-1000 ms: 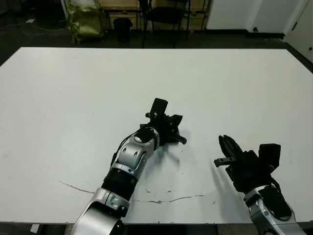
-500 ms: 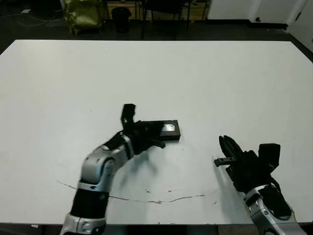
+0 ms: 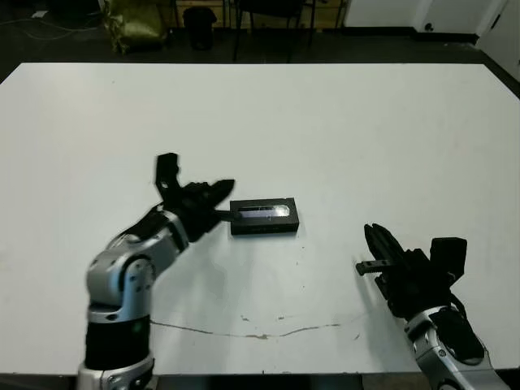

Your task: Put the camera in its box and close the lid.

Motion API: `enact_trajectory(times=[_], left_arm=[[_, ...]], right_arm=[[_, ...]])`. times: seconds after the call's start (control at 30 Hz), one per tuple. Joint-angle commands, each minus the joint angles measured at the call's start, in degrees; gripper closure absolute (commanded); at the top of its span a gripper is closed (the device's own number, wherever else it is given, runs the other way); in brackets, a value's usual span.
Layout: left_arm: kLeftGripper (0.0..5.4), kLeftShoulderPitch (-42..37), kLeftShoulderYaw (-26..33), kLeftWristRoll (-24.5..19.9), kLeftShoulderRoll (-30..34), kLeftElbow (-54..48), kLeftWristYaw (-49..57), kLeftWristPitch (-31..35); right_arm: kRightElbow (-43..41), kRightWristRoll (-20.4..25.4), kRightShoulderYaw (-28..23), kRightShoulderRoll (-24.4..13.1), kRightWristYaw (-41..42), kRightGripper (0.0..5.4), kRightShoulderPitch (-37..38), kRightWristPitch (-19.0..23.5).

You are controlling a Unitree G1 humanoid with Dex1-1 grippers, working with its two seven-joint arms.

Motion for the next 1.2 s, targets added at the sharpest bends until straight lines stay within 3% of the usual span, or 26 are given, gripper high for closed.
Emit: enact_trajectory(times=[0.03, 0.17, 0.33, 0.43, 0.63, 0.87, 1.07, 1.2], left_arm=[[5.38, 5.16, 1.1, 3.4, 3.69, -4.53, 0.32, -7.36], [5.38, 11.19, 2.95, 6.68, 5.45, -7.59, -0.17, -19.68], [5.38, 17.87, 3.89, 12.33, 4.36, -4.91, 0.3, -39.97], [5.38, 20.43, 3.98, 13.01, 2.0, -1.97, 1.46, -48.48], [5.38, 23.56, 2.69, 10.6, -3.46, 1.18, 3.94, -54.28], [5.38, 23.38, 1.69, 11.74, -4.71, 8.51, 4.44, -60.77], [5.38, 22.45, 1.11, 12.16, -4.78, 13.43, 5.5, -61.92], [5.38, 21.8, 0.58, 12.8, -2.8, 14.29, 4.49, -61.45]], right_arm=[[0.5, 1.77, -1.39, 0.12, 0.66, 5.4, -1.04, -0.1], [0.54, 1.12, -2.25, -1.04, -0.57, 5.4, -3.43, 2.75], [10.6, -0.92, -3.03, -1.13, 2.92, 5.4, -6.38, -6.76], [12.95, -2.75, -2.46, -1.32, 3.94, 5.4, -7.25, -11.54], [15.22, -4.93, -2.29, -0.63, 3.41, 5.4, -7.67, -15.47], [14.7, -7.22, -0.76, 1.36, -0.22, 5.4, -6.88, -14.17], [19.7, -8.64, 0.26, 2.21, 1.7, 5.4, -6.8, -22.58], [19.76, -8.24, 0.82, 2.75, 1.8, 5.4, -6.92, -22.6]])
